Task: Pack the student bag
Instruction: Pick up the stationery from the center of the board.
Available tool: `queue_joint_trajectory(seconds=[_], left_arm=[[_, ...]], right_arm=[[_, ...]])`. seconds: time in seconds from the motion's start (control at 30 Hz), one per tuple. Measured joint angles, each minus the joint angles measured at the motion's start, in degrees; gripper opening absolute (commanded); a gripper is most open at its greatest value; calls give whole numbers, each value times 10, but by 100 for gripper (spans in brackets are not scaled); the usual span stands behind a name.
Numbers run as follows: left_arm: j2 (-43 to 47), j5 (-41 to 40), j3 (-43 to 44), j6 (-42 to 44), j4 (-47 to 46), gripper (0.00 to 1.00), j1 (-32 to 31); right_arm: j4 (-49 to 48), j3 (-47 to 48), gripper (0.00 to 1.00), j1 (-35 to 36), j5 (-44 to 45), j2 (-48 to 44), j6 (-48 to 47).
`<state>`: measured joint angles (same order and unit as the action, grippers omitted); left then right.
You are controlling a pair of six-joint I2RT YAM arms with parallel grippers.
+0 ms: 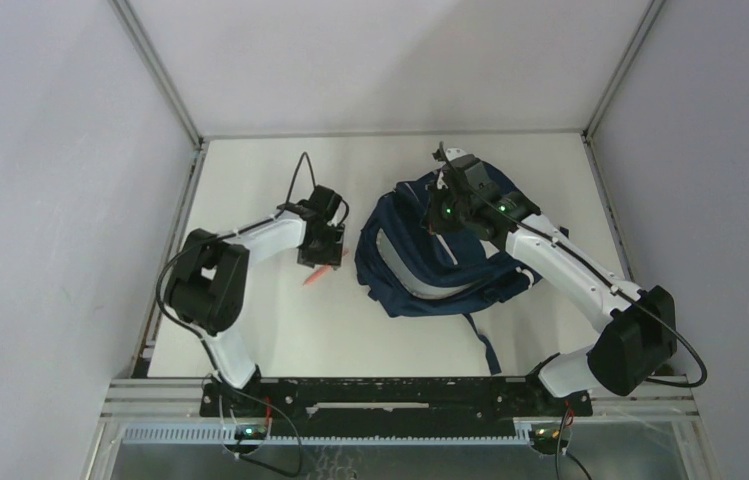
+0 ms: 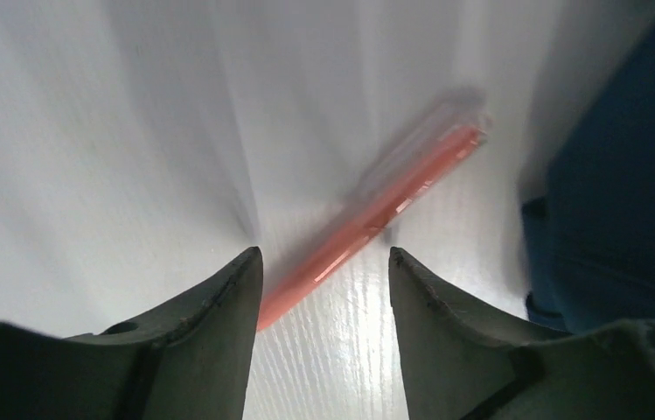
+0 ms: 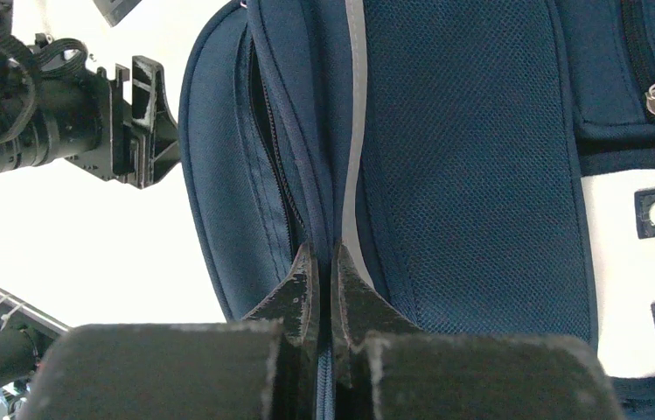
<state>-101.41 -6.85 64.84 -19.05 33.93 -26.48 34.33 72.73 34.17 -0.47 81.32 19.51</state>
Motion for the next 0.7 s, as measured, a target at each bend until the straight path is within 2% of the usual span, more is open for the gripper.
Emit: queue_joint_trajectory(seconds=[0.1,0.17,0.23,0.3,0.5,0.57,0.7], left_arm=[[-19,4,0,-3,0,49,11],[-21,9,2,-5,-3,33,13],[-21,12,2,-6,-3,9,13],[-21,10,2,-14,-3,1,13],[-5,7,2,-30,9,0,13],[27,13,2,-40,16,0,13],[151,90,2,-94,-21,0,10]], right_arm=[[0,0,0,-1,0,0,0],[0,0,0,-2,-1,0,0],[0,0,0,-3,-2,0,0],[0,0,0,-3,-3,0,0],[0,0,0,-4,-5,0,0],[0,0,0,-4,-5,0,0],[0,0,0,-4,-5,0,0]])
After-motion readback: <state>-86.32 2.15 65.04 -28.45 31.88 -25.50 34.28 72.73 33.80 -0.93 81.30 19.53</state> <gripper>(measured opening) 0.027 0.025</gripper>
